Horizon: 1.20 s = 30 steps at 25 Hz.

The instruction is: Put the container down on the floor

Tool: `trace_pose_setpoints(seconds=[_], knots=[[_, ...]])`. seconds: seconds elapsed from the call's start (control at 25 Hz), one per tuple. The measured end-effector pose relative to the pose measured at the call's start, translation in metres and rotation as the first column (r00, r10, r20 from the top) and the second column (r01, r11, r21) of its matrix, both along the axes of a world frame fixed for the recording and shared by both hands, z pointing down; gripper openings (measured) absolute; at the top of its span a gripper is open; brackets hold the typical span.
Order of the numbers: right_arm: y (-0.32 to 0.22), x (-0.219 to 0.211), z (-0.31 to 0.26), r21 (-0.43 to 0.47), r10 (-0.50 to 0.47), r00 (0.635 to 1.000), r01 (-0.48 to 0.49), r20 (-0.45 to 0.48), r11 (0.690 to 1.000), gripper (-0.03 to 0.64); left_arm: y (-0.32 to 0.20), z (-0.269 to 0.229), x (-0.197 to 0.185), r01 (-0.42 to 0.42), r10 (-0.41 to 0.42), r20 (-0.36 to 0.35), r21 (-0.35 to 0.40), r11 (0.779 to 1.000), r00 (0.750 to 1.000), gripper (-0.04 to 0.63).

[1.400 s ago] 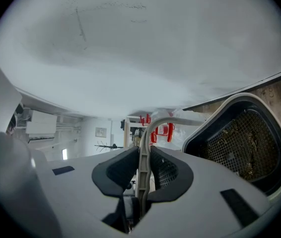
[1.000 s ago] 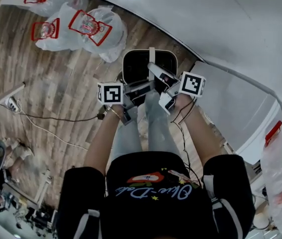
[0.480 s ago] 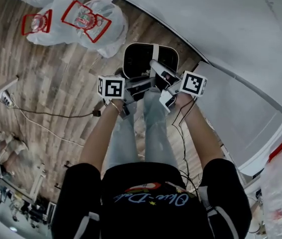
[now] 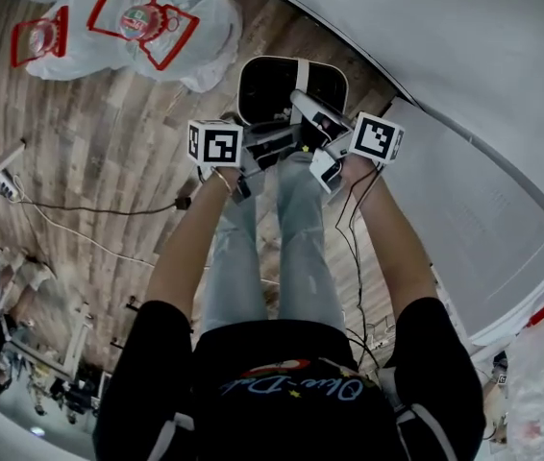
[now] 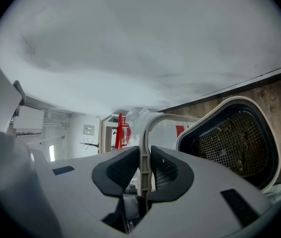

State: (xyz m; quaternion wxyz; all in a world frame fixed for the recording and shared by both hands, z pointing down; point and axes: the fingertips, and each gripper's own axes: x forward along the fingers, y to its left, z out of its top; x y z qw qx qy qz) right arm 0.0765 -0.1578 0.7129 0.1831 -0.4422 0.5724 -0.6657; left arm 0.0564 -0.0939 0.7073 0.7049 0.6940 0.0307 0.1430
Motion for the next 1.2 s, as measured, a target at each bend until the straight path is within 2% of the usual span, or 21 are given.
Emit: trace_pose_setpoints(seconds=[0.2,0.52,0.68,0.92,1.2], knots=[[0.003,0.000,0.031,0.003,-0.003,0.999,0.003,-0.042,1.000,0.065,0.005,0.034,0.001,-0.008,0.008,0.017,0.003,1.000,1.000,0.054],[0.005,0.002,0.071,-0.008,-0.003,0.998,0.003,-0.058,1.000,0.066,0.009,0.073,0.003,-0.002,0.001,0.029,0.009,1.000,1.000,0.054],[0.013,0.005,0.092,-0.069,0.009,0.997,-0.015,-0.081,0.997,0.066,0.013,0.091,0.004,-0.015,0.015,0.045,0.012,1.000,0.999,0.054],[0.019,0.006,0.110,-0.098,0.022,0.995,-0.031,-0.093,0.995,0.066,0.017,0.108,0.005,-0.031,0.029,0.076,0.023,0.999,0.997,0.054],[0.028,0.005,0.126,-0.138,-0.024,0.990,0.005,-0.136,0.990,0.066,0.028,0.125,0.005,-0.042,0.041,0.125,0.007,0.999,0.991,0.054]])
